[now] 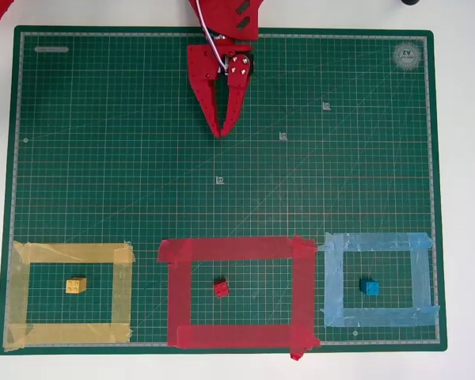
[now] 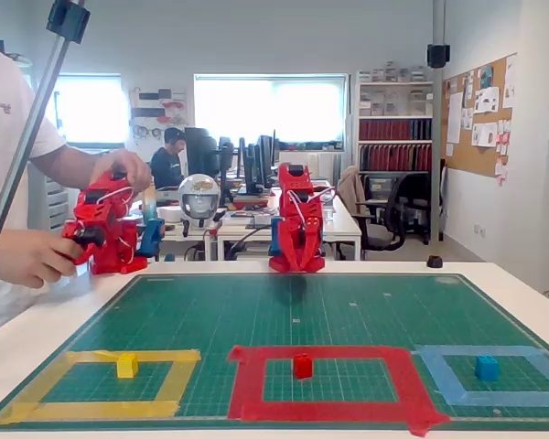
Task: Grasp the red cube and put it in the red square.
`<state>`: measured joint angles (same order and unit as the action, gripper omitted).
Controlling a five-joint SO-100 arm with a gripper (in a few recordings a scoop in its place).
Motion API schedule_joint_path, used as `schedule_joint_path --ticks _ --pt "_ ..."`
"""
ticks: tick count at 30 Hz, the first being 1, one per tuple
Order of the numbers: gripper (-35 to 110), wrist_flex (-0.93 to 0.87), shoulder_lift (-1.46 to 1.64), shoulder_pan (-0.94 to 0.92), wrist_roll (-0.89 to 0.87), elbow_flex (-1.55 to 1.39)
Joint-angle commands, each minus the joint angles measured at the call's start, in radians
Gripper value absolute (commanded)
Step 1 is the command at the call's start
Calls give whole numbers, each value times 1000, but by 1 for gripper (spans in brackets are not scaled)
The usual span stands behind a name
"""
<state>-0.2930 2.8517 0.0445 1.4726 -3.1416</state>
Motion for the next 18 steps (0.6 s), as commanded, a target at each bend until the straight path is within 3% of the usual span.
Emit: schedule_joint_path --ticks 1,12,18 --pt "-1 -272 149 -55 75 -17" --pt "-1 -859 434 -115 107 -17" --pt "-1 -983 499 -109 107 -18"
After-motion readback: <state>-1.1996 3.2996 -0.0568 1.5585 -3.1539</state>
